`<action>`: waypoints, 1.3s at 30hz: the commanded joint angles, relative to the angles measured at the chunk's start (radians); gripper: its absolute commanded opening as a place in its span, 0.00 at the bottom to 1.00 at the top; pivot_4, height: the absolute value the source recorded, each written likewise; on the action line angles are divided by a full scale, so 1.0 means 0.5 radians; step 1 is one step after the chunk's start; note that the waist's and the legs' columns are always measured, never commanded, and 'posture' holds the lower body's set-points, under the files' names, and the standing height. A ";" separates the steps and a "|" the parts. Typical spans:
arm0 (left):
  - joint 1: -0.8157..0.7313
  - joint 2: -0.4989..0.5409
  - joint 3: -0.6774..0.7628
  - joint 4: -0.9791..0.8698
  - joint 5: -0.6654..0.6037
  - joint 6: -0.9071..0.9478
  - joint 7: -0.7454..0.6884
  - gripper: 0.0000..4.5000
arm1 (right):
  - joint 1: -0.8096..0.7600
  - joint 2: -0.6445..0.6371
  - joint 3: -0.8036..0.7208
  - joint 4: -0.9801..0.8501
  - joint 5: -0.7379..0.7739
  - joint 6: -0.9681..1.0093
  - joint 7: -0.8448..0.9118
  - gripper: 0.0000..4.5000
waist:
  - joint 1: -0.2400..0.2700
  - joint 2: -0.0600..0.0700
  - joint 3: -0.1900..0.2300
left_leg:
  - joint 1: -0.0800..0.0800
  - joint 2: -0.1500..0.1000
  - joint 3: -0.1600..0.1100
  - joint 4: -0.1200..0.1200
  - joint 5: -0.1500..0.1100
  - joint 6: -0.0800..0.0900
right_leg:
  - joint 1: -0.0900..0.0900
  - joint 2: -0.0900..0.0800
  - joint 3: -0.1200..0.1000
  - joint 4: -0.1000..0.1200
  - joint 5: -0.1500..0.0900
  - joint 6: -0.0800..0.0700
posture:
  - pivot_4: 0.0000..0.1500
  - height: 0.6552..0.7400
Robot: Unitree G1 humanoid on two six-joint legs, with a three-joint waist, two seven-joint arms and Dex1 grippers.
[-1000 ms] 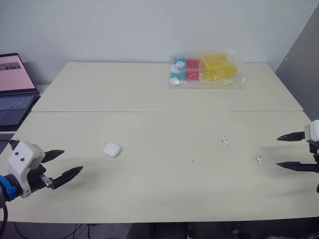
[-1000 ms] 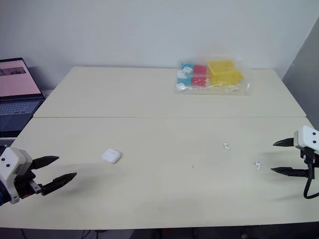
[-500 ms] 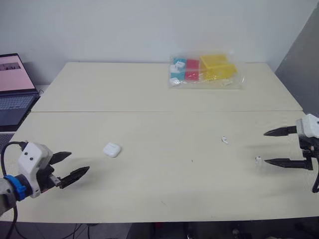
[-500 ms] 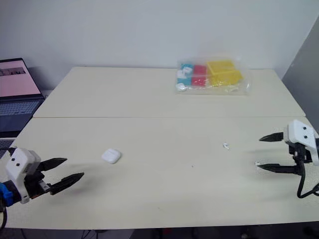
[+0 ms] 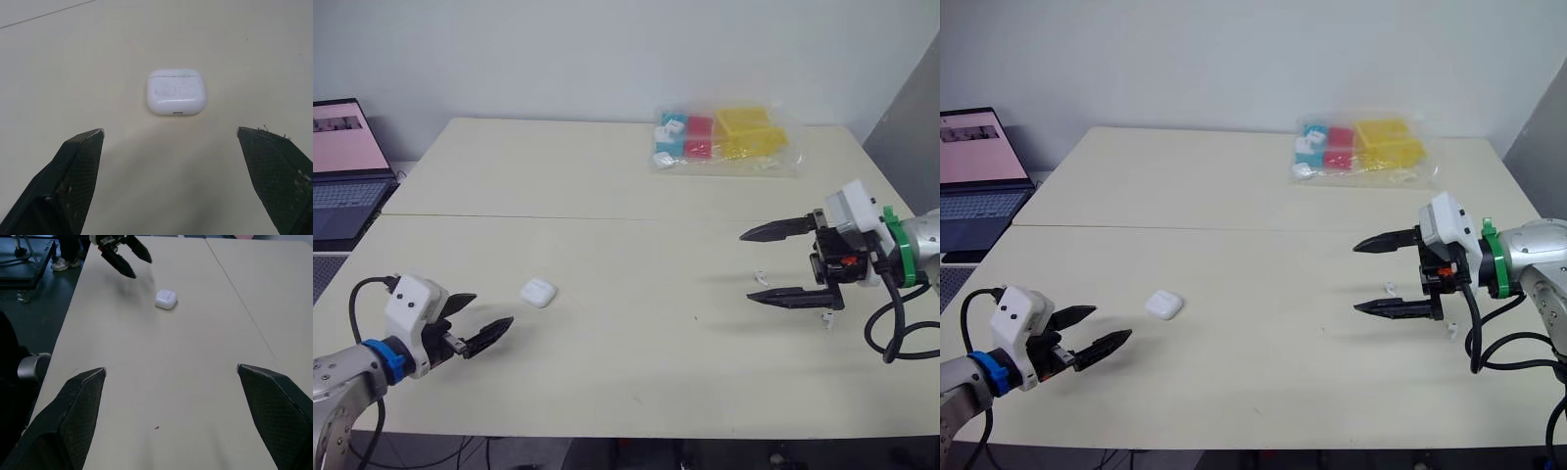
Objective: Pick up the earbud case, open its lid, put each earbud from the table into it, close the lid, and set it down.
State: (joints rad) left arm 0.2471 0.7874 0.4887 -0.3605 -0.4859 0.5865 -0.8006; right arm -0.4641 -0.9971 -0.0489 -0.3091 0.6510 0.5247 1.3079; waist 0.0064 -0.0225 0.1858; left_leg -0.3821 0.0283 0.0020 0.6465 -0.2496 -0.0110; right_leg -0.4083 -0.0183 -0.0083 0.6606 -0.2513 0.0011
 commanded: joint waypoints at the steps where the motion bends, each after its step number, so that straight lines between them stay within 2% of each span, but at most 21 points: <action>1: -0.127 0.008 -0.148 0.020 0.072 0.017 0.081 1.00 | -0.032 0.076 0.037 -0.059 -0.045 -0.085 -0.025 1.00 | -0.005 0.000 0.000 | 0.001 0.000 0.000 0.000 0.000 0.000 | 0.000 0.000 0.000 0.001 0.000 0.000 | 1.00 1.00; 10: -0.507 -0.002 -0.491 0.277 0.181 0.144 0.187 1.00 | 0.038 0.107 0.036 -0.102 -0.097 -0.127 -0.016 1.00 | -0.014 0.000 0.000 | 0.000 0.001 -0.001 0.000 0.000 0.000 | -0.001 0.003 -0.001 0.004 0.000 0.000 | 1.00 1.00; 15: -0.619 -0.028 -0.567 0.397 0.207 0.121 0.193 1.00 | 0.038 0.112 0.033 -0.120 -0.093 -0.123 -0.027 1.00 | -0.017 0.000 0.000 | 0.000 0.001 -0.001 0.000 0.000 0.000 | -0.002 0.003 0.000 0.004 0.000 0.000 | 1.00 1.00; 36: -0.758 0.004 -0.749 0.667 0.340 0.077 0.017 1.00 | 0.105 0.102 0.040 -0.212 -0.091 -0.118 -0.041 1.00 | -0.014 0.000 0.000 | 0.001 0.000 -0.001 0.001 0.000 0.000 | 0.000 0.002 -0.001 0.006 0.000 0.000 | 1.00 1.00; 39: -0.746 0.016 -0.760 0.669 0.354 0.067 -0.002 0.84 | 0.110 0.105 0.038 -0.220 -0.089 -0.111 -0.054 1.00 | -0.015 0.000 0.000 | 0.002 0.000 -0.002 0.001 0.000 0.000 | 0.000 0.002 -0.001 0.005 0.000 0.000 | 1.00 1.00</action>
State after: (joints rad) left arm -0.1358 0.7847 0.1312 -0.0379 -0.3187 0.6151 -0.7827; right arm -0.4084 -0.9382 -0.0091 -0.3893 0.6022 0.4766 1.2850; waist -0.0010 -0.0226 0.1858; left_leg -0.3811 0.0285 0.0012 0.6467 -0.2494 -0.0109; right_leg -0.4085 -0.0173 -0.0086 0.6634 -0.2512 0.0011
